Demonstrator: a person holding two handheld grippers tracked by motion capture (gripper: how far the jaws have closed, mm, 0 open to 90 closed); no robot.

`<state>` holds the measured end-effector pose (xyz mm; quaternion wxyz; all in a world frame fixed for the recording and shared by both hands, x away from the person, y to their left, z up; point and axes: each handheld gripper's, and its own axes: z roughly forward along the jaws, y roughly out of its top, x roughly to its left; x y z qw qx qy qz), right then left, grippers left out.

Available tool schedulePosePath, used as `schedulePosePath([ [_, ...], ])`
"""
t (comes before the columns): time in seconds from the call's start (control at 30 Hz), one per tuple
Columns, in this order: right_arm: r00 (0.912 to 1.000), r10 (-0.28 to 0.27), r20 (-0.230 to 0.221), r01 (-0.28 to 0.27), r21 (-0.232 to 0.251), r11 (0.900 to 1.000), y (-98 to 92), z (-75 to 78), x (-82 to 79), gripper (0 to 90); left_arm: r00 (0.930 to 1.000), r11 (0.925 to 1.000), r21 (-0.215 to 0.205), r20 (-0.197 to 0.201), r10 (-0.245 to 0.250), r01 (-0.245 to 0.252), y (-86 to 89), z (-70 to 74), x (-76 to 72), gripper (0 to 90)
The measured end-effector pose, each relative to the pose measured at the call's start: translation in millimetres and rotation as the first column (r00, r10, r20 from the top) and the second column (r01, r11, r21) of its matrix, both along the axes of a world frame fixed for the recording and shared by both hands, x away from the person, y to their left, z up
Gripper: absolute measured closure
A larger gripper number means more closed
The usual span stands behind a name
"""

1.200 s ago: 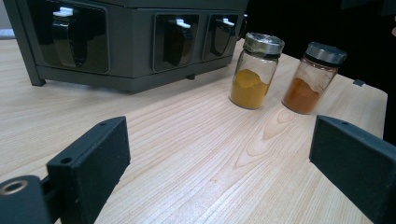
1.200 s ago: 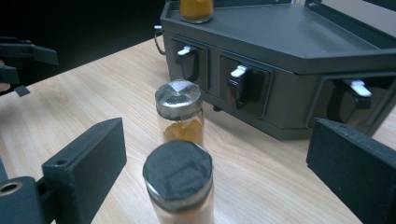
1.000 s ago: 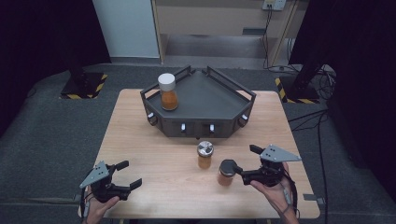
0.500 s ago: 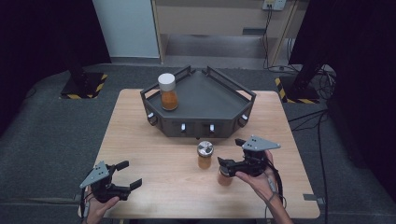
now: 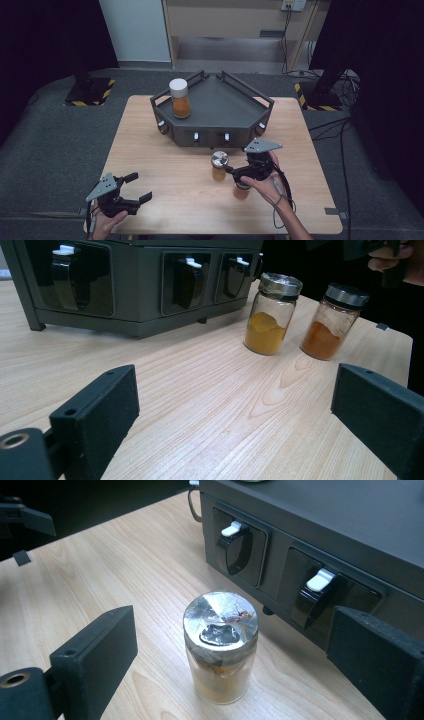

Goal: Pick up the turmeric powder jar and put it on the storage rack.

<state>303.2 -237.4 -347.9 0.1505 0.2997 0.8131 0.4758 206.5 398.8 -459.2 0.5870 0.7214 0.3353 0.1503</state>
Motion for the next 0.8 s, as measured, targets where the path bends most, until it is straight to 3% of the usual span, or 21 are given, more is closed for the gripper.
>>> schedulePosePath([
  [0.5, 0.998, 0.023, -0.058, -0.027, -0.058, 0.998, 22.6, -2.2, 27.2, 9.3, 1.0, 1.0, 0.002, 0.001, -0.001, 0.001, -0.2, 0.0, 0.1, 4.2],
  [0.8, 0.9929, 0.036, -0.114, -0.05, -0.122, 0.991, 40.9, 7.7, 42.9, 12.3, 1.0, 1.0, 0.002, 0.002, -0.001, 0.001, -0.1, 0.0, 0.0, 4.3],
])
